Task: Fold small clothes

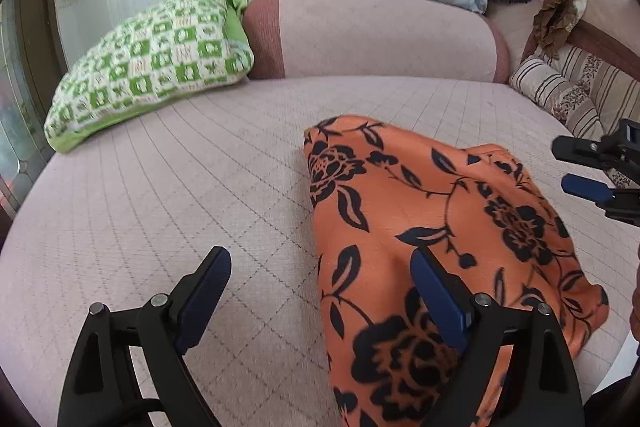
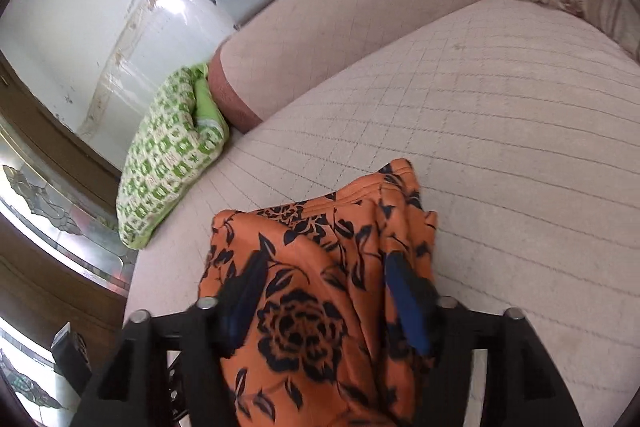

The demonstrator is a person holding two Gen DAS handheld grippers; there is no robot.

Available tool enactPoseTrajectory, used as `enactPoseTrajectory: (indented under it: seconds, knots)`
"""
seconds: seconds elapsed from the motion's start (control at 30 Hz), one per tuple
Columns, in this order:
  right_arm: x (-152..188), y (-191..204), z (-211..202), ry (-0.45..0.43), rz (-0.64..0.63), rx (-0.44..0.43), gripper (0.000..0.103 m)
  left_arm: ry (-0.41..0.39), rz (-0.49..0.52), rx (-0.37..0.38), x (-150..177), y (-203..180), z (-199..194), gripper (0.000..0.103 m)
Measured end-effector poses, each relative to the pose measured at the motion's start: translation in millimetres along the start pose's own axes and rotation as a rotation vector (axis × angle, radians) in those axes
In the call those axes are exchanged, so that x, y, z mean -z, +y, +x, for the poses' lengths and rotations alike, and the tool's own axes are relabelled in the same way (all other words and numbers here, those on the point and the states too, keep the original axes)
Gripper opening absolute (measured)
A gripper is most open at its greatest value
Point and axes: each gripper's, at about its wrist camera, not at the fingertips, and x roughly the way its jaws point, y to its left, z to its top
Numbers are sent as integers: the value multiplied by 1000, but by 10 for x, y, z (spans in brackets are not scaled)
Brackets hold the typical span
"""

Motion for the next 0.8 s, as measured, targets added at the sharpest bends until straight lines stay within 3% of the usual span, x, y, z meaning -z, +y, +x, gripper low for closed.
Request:
enactPoseTrajectory:
  seconds: [0.33, 0.8]
  knots:
    - [161, -49, -444, -42, -7, 0, 66, -57, -1, 7, -30, -8, -216, 91]
    - [50, -86, -40, 42, -69, 45, 66, -39, -3, 20, -173, -24, 8, 91]
